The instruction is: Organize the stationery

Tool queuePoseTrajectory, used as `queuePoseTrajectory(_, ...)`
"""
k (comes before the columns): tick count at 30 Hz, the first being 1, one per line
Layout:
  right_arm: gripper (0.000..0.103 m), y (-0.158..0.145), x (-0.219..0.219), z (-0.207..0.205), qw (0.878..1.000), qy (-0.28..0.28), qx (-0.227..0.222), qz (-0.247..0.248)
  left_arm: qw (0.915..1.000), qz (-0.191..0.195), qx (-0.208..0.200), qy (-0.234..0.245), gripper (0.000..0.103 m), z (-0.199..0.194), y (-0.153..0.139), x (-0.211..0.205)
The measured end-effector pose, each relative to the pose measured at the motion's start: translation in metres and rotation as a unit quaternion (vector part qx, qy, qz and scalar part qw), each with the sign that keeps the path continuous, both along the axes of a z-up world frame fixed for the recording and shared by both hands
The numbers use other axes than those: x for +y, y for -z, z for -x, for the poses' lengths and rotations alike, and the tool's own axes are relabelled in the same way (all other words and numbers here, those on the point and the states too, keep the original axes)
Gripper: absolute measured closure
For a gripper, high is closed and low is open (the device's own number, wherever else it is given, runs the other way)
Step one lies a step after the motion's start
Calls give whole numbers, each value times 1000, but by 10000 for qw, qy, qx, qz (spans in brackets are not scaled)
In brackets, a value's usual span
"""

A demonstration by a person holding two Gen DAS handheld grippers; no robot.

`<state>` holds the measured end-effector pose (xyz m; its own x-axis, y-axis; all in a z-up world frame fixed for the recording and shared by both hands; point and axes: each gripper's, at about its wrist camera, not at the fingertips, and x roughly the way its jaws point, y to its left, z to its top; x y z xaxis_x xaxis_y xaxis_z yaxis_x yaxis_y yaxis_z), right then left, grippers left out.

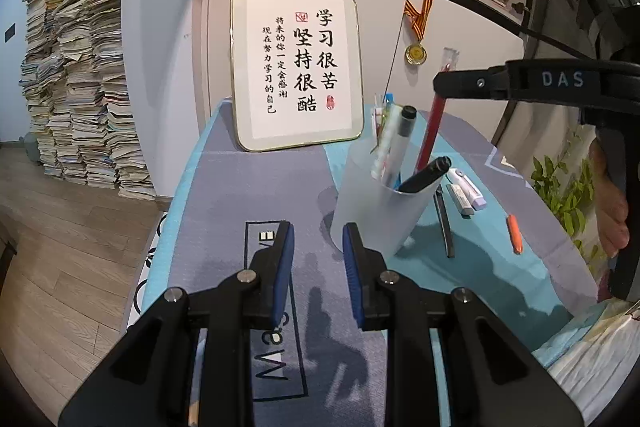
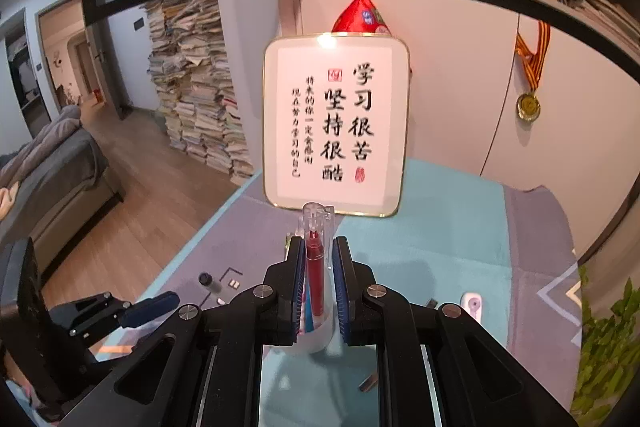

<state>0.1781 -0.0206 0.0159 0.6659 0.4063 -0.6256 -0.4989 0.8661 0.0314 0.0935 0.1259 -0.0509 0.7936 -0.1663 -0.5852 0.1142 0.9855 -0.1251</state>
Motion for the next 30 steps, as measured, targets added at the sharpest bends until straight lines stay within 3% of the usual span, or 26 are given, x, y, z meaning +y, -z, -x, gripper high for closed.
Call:
queuePoseTrajectory(19, 88, 26, -2, -1, 9982, -37, 588, 109, 9998, -68, 163, 121, 80, 2, 2, -14)
queuePoseTrajectory(23, 88, 23, -10, 3, 9978, -54, 667, -39, 9998, -95, 141, 144, 68, 4, 1, -18)
queuePoseTrajectory(30, 88, 17, -25, 6, 9973, 104, 688, -233, 9994, -169, 148, 267, 68, 8, 0, -31)
